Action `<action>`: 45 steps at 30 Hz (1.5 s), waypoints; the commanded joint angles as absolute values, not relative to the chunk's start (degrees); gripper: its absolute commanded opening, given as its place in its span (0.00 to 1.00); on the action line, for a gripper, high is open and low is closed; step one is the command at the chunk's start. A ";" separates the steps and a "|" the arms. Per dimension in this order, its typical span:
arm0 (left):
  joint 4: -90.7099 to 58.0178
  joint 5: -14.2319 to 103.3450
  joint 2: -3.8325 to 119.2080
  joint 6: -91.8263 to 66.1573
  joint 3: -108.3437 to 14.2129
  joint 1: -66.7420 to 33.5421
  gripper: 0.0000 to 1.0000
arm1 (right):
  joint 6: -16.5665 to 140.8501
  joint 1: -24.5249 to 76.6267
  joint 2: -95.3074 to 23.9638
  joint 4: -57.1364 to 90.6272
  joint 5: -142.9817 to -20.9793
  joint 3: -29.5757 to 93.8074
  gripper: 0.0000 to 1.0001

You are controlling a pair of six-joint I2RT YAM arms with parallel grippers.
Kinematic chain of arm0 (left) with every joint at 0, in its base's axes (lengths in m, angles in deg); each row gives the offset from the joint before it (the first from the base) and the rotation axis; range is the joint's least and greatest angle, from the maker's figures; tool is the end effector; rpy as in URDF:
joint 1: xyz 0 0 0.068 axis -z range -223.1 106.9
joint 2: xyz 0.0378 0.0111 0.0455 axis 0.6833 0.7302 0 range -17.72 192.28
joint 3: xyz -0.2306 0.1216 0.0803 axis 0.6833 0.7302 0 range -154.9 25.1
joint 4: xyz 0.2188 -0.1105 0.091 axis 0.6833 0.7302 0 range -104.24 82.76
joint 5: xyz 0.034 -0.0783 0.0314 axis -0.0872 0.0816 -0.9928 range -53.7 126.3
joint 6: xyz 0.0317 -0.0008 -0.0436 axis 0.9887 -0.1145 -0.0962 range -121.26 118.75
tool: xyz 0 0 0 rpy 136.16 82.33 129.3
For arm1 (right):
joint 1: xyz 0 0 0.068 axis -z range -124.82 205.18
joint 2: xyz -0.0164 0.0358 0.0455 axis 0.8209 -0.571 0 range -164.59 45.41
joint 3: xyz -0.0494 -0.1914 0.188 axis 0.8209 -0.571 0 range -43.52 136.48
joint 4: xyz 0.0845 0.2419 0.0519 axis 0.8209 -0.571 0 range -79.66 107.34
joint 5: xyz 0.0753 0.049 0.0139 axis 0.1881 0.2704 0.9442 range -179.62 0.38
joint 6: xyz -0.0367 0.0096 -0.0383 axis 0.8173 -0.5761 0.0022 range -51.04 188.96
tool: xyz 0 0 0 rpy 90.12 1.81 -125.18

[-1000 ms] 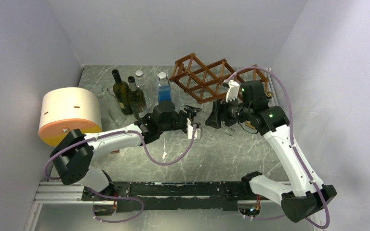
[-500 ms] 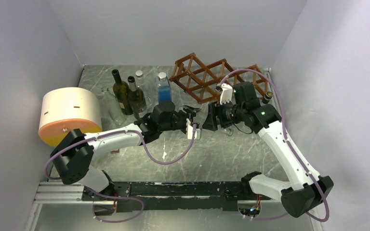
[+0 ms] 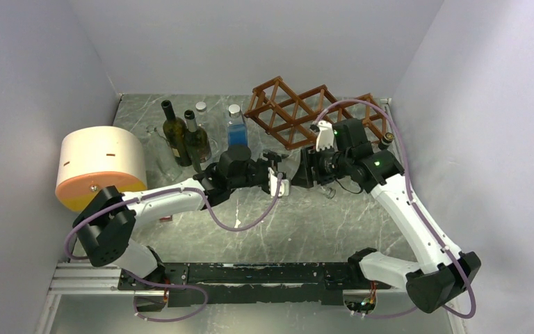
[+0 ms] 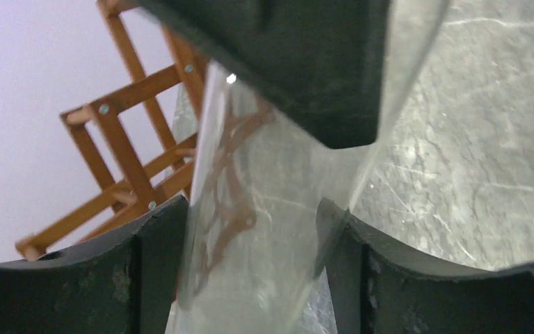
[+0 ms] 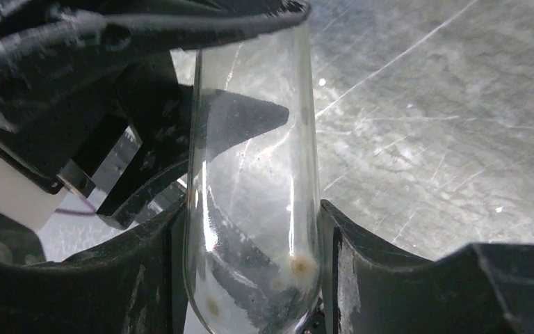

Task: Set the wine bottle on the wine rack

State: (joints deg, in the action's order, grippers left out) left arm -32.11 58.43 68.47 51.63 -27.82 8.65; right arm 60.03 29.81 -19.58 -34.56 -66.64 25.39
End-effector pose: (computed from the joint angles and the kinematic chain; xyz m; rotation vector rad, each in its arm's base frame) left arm 0.2021 -0.2780 0.2643 1.5995 0.8943 -0.3407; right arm 0.1930 0.1070 0.3501 -0.5400 2.3991 0.7540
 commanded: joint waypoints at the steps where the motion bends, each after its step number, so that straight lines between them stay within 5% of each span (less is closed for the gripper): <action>1: -43.27 54.12 65.62 37.47 -28.14 7.35 0.75 | 57.74 29.69 -16.00 -30.05 -76.69 28.54 0.00; 10: -52.90 45.42 57.81 18.33 -18.53 7.35 0.80 | 54.85 29.68 -12.98 -26.35 -89.57 27.71 0.00; 26: -29.55 34.22 43.31 -31.50 -6.91 7.35 0.78 | 50.08 28.84 -16.38 -6.70 -92.24 8.30 0.00; 38: -8.68 39.71 60.48 -27.91 -24.39 7.35 0.73 | 42.40 28.64 -26.20 9.15 -95.66 5.48 0.00; 45: -9.27 47.11 63.03 -22.90 -25.56 7.38 0.66 | 37.58 28.55 -29.08 13.51 -99.83 4.97 0.00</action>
State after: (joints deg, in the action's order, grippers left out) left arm -10.80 41.66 63.58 -25.96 -24.96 7.60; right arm 41.27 28.81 -29.05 4.41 -96.58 4.93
